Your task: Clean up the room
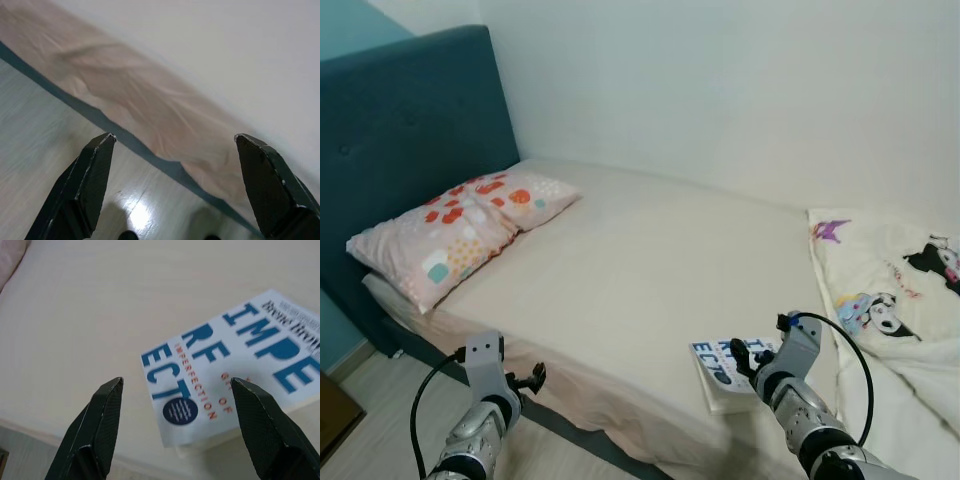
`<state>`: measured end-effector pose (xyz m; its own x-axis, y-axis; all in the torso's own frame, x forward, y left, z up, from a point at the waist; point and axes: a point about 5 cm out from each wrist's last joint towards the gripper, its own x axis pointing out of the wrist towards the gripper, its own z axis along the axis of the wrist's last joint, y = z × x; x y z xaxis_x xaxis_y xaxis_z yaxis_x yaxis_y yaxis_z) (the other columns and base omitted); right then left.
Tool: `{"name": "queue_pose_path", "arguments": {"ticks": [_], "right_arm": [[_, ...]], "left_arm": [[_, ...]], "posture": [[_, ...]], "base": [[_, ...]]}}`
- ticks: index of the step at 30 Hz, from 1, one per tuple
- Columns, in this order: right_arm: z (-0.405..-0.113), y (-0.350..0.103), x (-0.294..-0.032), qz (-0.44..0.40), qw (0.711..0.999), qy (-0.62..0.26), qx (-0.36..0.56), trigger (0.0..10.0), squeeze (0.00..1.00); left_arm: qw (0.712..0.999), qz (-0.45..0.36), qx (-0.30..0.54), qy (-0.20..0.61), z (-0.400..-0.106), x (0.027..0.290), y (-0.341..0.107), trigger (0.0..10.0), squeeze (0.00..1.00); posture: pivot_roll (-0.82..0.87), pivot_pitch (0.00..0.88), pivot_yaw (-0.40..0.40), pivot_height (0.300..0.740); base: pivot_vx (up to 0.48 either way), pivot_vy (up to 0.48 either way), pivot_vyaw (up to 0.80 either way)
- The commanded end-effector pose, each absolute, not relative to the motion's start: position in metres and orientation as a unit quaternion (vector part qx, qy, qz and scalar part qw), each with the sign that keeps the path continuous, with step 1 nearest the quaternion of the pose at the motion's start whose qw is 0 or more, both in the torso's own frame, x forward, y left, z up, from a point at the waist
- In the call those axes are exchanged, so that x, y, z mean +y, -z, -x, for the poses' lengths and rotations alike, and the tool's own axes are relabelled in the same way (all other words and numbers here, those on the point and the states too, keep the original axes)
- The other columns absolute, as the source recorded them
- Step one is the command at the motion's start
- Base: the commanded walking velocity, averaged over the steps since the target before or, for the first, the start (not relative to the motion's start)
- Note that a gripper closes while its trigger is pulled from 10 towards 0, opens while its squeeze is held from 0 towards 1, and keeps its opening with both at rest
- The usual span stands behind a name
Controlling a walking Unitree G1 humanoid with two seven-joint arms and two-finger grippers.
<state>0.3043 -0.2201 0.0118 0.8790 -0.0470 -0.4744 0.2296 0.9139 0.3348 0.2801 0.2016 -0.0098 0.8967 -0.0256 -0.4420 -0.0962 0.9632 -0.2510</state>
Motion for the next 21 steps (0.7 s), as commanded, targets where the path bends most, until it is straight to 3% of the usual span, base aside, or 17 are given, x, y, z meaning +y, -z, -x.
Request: {"name": "queue_pose_path", "arguments": {"ticks": [1,16,21], "right_arm": [[-0.305,-0.012,-0.220,-0.201,0.948,0.074,0.235,10.0,0.00],[-0.318,-0.032,-0.229,-0.251,0.949,0.076,0.178,10.0,0.00],[-0.337,-0.059,-0.225,-0.307,0.946,0.025,0.098,10.0,0.00]], "left_arm": [[0.964,0.134,0.229,-0.022,-0.278,0.206,0.011,10.0,0.00],[0.965,0.129,0.230,-0.013,-0.272,0.210,0.014,10.0,0.00],[0.964,0.120,0.236,-0.005,-0.264,0.215,0.018,10.0,0.00]], "posture": [[-0.12,0.024,0.027,0.625],[-0.10,0.049,0.044,0.580],[-0.07,0.093,0.057,0.555]], "base": [[0.000,0.000,0.00],[0.000,0.000,0.00],[0.000,0.000,0.00]]}}
